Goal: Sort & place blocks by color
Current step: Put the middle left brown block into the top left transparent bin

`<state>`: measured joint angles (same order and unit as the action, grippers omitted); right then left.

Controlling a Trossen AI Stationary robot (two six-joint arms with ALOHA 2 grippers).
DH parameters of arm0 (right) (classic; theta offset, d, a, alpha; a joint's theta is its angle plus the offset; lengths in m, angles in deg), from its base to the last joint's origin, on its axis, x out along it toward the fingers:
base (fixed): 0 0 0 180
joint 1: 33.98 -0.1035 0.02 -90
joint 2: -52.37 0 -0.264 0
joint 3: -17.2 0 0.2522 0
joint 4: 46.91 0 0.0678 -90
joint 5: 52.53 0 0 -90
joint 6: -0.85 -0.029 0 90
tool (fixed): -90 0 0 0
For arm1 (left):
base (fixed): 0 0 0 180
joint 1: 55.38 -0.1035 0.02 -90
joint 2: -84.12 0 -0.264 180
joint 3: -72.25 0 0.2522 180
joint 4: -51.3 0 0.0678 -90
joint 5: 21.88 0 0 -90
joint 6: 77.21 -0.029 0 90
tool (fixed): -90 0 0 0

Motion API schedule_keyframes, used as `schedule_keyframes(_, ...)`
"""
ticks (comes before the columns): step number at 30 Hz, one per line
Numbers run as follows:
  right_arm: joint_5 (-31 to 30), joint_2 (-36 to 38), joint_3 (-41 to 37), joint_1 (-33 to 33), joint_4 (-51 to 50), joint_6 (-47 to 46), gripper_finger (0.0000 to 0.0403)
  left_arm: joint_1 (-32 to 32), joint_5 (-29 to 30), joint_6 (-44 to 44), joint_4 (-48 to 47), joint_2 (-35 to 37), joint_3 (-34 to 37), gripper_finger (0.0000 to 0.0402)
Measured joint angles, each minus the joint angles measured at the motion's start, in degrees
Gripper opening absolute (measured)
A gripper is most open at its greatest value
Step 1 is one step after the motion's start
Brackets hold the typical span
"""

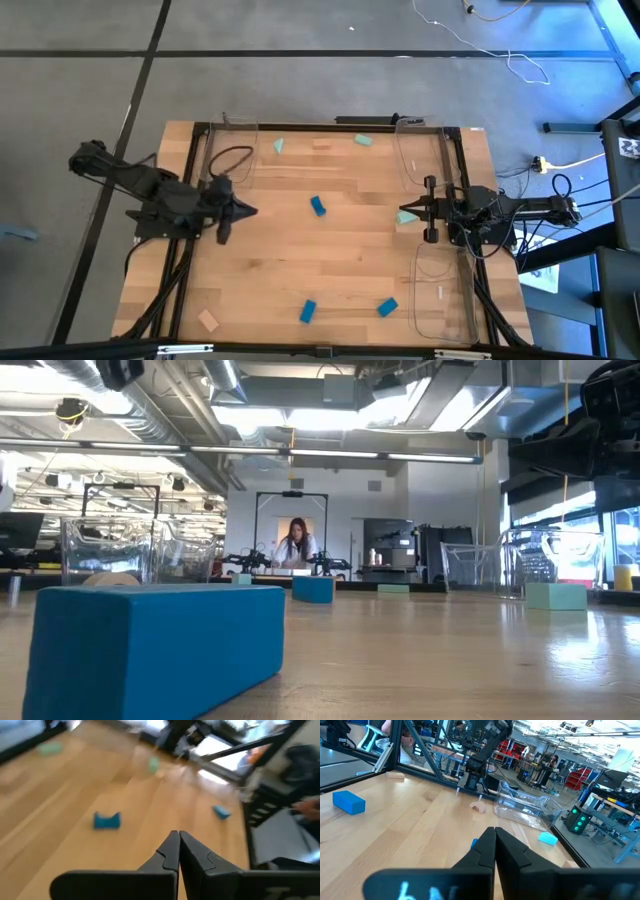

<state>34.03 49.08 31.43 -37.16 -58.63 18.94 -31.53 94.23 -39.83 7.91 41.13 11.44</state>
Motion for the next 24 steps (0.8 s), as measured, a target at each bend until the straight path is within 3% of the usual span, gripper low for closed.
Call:
schedule_keyframes(7,-0.1,0.0,0.0,0.0,0.0,-1.6,0.0010,-4.4,-3.8,11.5,-7.7,-6.1,0.0,0.0000)
schedule_keyframes(18,-7.9,-0.2,0.0,0.0,1.2,-6.5,0.0010,-10.2,-13.5,23.1,-10.5,-13.0,0.0,0.0000)
schedule_keyframes(24,-13.0,-0.2,0.0,0.0,1.7,-12.4,0.0010,-10.9,-14.9,23.1,-10.4,-14.1,0.0,0.0000)
